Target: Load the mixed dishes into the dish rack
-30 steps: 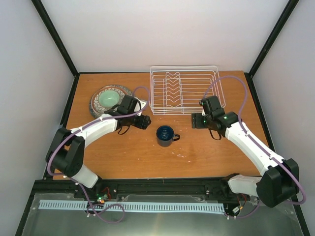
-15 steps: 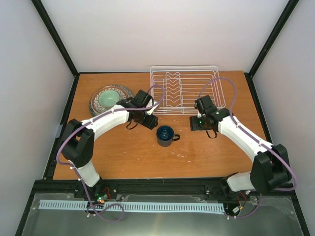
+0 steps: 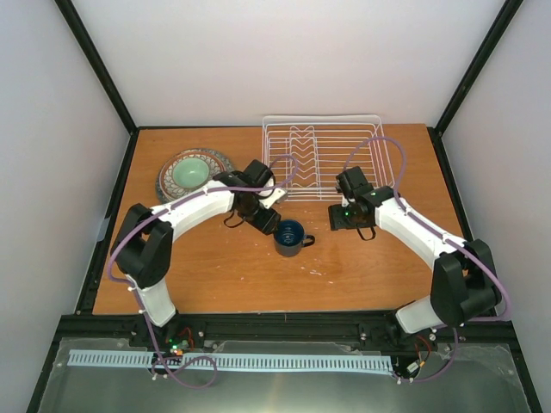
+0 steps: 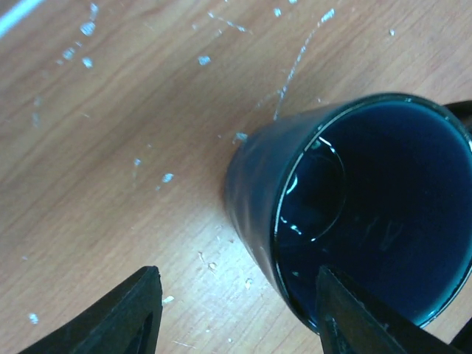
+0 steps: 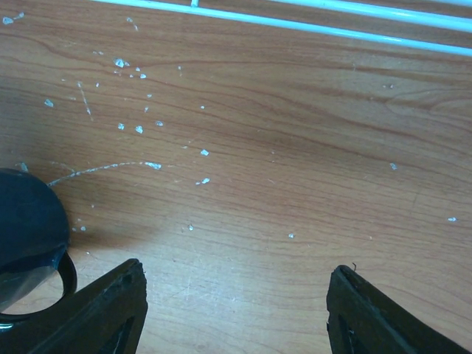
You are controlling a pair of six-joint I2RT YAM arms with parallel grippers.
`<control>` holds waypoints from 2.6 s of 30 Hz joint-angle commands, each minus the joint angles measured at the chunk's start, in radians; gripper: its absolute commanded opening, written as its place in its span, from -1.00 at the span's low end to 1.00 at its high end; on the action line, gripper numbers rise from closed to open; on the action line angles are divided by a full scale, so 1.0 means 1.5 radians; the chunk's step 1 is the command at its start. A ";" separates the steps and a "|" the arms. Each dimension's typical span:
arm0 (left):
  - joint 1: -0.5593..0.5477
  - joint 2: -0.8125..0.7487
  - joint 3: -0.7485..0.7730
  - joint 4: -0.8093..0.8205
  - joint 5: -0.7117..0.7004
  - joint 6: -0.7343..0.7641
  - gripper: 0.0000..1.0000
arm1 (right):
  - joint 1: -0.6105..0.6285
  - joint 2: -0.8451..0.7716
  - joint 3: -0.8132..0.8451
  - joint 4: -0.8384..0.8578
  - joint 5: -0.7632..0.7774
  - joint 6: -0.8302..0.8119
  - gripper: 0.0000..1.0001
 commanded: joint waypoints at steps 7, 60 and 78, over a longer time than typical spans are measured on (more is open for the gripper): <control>-0.033 0.046 0.045 -0.045 0.027 0.013 0.10 | 0.005 0.021 0.013 0.003 0.000 -0.014 0.34; -0.087 -0.196 -0.433 1.480 -0.314 0.398 -0.99 | -0.207 0.005 -0.168 0.847 -0.849 0.513 0.29; -0.035 -0.109 -0.374 1.562 -0.256 0.274 -0.99 | -0.200 0.197 -0.231 1.616 -0.881 1.008 0.21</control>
